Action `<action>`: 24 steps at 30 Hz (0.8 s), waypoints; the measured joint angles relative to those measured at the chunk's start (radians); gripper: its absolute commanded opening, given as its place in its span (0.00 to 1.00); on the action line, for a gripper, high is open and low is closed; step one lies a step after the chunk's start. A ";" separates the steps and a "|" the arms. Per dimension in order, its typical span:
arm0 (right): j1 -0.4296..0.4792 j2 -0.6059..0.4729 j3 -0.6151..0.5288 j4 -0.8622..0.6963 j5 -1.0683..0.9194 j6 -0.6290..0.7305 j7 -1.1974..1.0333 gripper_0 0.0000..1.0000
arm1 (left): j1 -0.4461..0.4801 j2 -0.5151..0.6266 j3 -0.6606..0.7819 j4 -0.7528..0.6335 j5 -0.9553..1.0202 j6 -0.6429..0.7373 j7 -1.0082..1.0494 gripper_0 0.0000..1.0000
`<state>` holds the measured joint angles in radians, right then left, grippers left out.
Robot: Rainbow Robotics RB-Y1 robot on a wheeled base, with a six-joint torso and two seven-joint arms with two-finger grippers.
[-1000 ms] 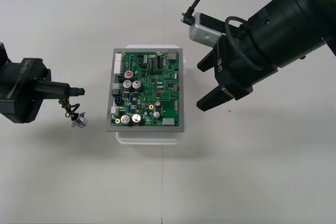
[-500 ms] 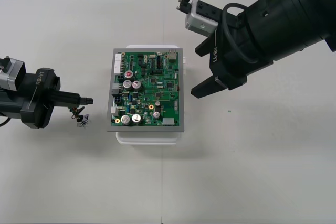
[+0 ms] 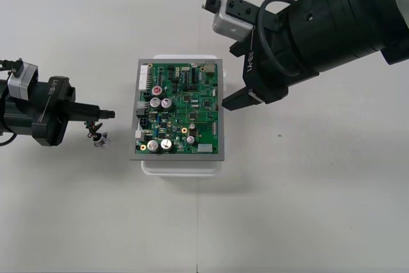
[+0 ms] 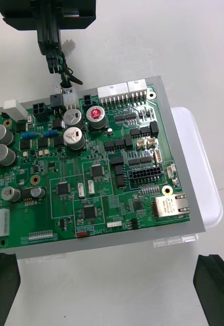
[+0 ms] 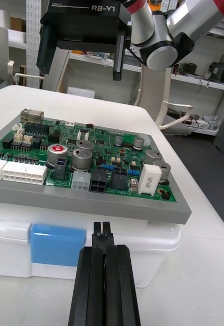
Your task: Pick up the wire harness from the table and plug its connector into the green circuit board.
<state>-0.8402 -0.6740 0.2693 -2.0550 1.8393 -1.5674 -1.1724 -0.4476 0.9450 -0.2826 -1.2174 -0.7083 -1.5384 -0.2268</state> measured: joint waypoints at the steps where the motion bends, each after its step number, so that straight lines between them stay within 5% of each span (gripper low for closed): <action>1: 0.000 0.000 0.000 -0.002 0.006 0.000 0.010 1.00 | -0.002 0.000 -0.002 0.001 0.000 0.000 -0.001 0.00; 24: 0.000 0.066 0.073 -0.096 0.200 0.000 0.015 1.00 | -0.015 0.000 -0.015 0.001 0.023 0.000 -0.008 0.00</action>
<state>-0.8401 -0.6076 0.3418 -2.1515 2.0390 -1.5675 -1.1572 -0.4623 0.9450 -0.2981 -1.2166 -0.6848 -1.5384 -0.2343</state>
